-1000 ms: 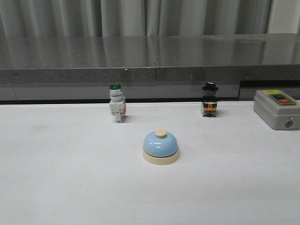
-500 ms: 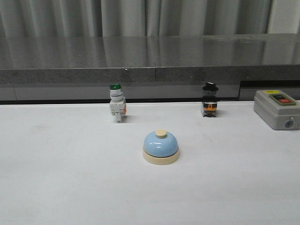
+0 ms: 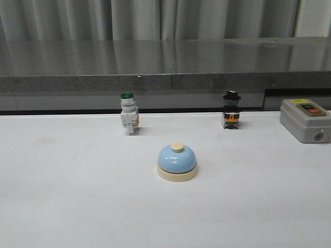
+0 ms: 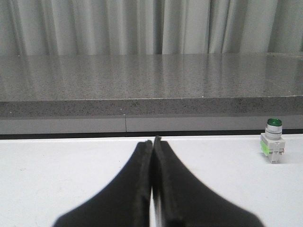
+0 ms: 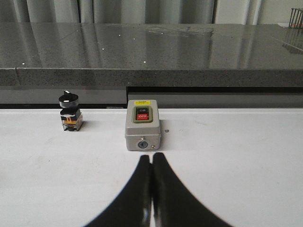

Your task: Place and press bell with both arms

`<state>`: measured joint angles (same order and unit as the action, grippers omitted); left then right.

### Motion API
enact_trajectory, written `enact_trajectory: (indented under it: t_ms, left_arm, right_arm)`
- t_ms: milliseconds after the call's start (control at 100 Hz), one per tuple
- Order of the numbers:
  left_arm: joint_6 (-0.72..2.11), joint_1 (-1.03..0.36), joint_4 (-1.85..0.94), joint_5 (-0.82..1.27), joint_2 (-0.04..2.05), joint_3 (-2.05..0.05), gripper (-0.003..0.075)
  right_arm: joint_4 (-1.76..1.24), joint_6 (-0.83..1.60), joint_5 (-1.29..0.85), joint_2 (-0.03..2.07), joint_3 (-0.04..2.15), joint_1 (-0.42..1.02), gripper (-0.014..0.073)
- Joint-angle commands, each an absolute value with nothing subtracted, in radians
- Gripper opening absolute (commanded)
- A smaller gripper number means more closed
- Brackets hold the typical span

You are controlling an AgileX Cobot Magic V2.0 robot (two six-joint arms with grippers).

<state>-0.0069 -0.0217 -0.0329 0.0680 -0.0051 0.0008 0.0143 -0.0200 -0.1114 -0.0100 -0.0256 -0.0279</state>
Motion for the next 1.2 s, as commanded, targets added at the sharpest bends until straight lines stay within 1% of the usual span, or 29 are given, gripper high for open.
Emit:
enact_trajectory:
  t_ms: [0, 760, 1000, 1100, 1190]
  left_arm:
    - [-0.008, -0.024, -0.032, -0.007, -0.036, 0.043, -0.0020]
    - [-0.008, -0.024, -0.032, -0.007, -0.036, 0.043, -0.0020]
    - [-0.008, -0.024, -0.032, -0.007, -0.036, 0.043, -0.0020]
    - [-0.008, -0.024, -0.032, -0.007, -0.036, 0.043, -0.0020]
    - [-0.008, -0.024, -0.032, -0.007, -0.036, 0.043, -0.0020]
  right_arm:
    - [0.023, -0.015, -0.034, -0.023, -0.012, -0.031, -0.0069]
    - [0.023, -0.015, -0.043, -0.023, -0.002, -0.031, -0.0069]
    - [0.023, -0.015, -0.176, -0.008, 0.141, -0.031, -0.0069]
    - [0.023, -0.015, -0.221, 0.047, 0.215, -0.031, -0.0069]
    - [0.023, -0.015, -0.326, 0.120, 0.297, -0.031, -0.0069]
